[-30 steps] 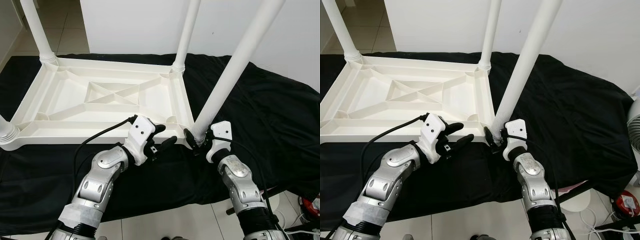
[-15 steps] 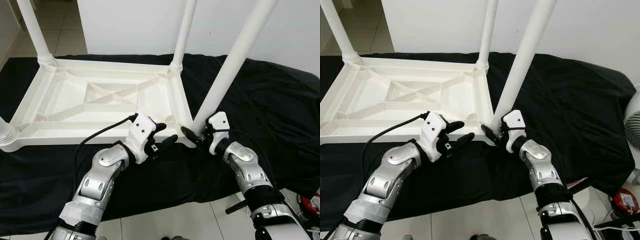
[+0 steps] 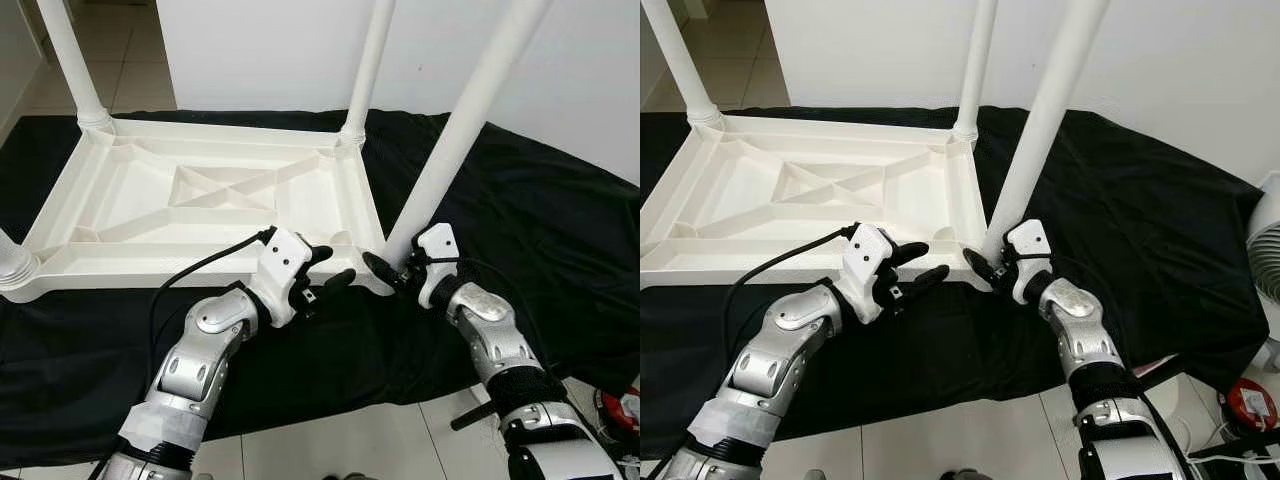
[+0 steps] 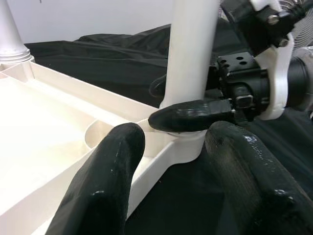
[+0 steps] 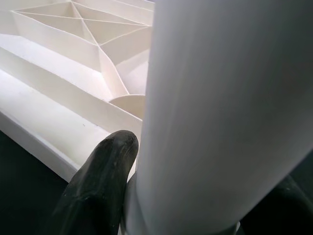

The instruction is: Building children table

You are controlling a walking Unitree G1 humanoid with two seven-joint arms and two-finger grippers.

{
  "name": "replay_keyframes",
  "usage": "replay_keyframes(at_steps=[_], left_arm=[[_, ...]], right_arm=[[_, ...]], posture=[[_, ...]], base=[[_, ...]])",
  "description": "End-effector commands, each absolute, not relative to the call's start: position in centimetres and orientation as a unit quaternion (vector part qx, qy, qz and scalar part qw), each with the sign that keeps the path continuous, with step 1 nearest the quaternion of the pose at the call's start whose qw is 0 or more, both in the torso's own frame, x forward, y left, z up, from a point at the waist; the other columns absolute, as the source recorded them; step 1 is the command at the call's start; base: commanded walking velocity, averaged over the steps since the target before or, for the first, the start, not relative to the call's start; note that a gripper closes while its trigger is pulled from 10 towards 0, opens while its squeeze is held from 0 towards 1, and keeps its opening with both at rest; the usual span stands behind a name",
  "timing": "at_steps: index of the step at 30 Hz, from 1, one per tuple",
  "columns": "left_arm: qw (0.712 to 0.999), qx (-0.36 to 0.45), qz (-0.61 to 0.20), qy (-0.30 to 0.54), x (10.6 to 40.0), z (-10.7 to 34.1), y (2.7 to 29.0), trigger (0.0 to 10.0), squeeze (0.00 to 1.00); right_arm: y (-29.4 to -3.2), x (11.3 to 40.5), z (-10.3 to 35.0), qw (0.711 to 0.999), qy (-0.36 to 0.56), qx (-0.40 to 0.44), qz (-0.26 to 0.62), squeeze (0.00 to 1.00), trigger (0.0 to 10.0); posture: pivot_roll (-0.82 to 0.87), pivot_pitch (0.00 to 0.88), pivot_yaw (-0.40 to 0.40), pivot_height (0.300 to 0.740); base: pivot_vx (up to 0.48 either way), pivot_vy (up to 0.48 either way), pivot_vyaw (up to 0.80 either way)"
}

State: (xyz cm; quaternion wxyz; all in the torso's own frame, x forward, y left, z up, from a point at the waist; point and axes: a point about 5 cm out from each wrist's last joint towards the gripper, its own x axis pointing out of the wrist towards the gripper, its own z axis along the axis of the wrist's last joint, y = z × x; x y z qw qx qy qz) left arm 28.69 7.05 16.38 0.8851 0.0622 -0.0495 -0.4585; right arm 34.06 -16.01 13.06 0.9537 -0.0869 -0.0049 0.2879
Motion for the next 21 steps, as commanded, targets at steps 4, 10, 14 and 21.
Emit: replay_keyframes(at_steps=[4,10,14,21], left_arm=[[0.894,0.059,-0.443,-0.042,28.5,15.9,6.8,10.0,0.00],[0.894,0.058,-0.442,-0.038,28.3,15.7,6.9,10.0,0.00],[0.894,0.057,-0.442,-0.036,28.2,15.6,6.9,10.0,0.00],[0.894,0.056,-0.443,-0.035,28.2,15.6,6.9,10.0,0.00]], right_arm=[[-15.7,33.4,11.2,0.975,0.036,-0.058,0.210,0.00,0.0],[-15.2,33.1,10.9,0.991,0.042,-0.044,0.122,0.00,0.0],[-14.9,32.6,10.8,0.998,0.034,-0.038,0.024,0.00,0.0],[-13.6,32.2,11.3,0.999,0.015,-0.014,-0.033,0.00,0.0]], posture=[[0.09,0.054,-0.084,0.740],[0.09,0.060,-0.088,0.740],[0.09,0.064,-0.090,0.740],[0.09,0.062,-0.091,0.740]], base=[[0.000,0.000,0.00],[0.000,0.000,0.00],[0.000,0.000,0.00],[0.000,0.000,0.00]])
